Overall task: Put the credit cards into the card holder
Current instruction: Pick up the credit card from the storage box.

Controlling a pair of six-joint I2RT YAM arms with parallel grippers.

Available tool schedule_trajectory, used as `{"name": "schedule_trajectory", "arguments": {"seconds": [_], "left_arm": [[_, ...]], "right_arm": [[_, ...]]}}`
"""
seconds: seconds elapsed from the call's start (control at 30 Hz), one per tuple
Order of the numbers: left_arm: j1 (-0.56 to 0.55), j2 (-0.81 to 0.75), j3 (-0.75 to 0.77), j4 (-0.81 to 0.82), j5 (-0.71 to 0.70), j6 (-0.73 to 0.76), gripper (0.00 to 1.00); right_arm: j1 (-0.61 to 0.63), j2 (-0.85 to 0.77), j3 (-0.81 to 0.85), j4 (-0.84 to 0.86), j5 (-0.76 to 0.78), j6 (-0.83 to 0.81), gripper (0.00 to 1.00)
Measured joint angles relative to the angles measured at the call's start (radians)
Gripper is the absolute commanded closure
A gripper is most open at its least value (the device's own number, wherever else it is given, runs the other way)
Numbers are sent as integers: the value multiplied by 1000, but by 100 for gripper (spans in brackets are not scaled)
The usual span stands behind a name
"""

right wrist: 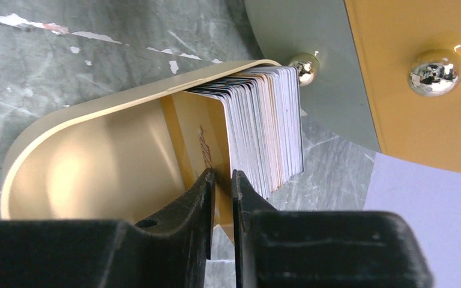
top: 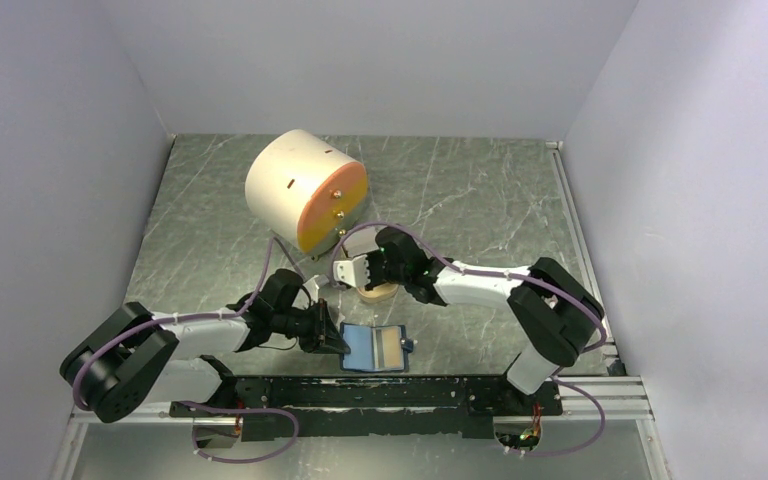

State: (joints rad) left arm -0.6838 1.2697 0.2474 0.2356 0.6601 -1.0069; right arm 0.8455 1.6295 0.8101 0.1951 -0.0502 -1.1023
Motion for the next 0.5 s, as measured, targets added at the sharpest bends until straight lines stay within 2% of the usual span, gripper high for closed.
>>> {"name": "schedule_trajectory", "arguments": {"seconds": [0.1,0.27,0.5], "left_arm": [[0,-5,0,-3,0,0,88],[0,-16,0,-9,0,0,89],[0,-16,0,-11,-1,0,89]], "right_arm": [[0,-10,4,-37,-23,3,89],[-3,-27,21,-92,-51,6,100],[-6,-71,30,-166,-87,11,100]]}}
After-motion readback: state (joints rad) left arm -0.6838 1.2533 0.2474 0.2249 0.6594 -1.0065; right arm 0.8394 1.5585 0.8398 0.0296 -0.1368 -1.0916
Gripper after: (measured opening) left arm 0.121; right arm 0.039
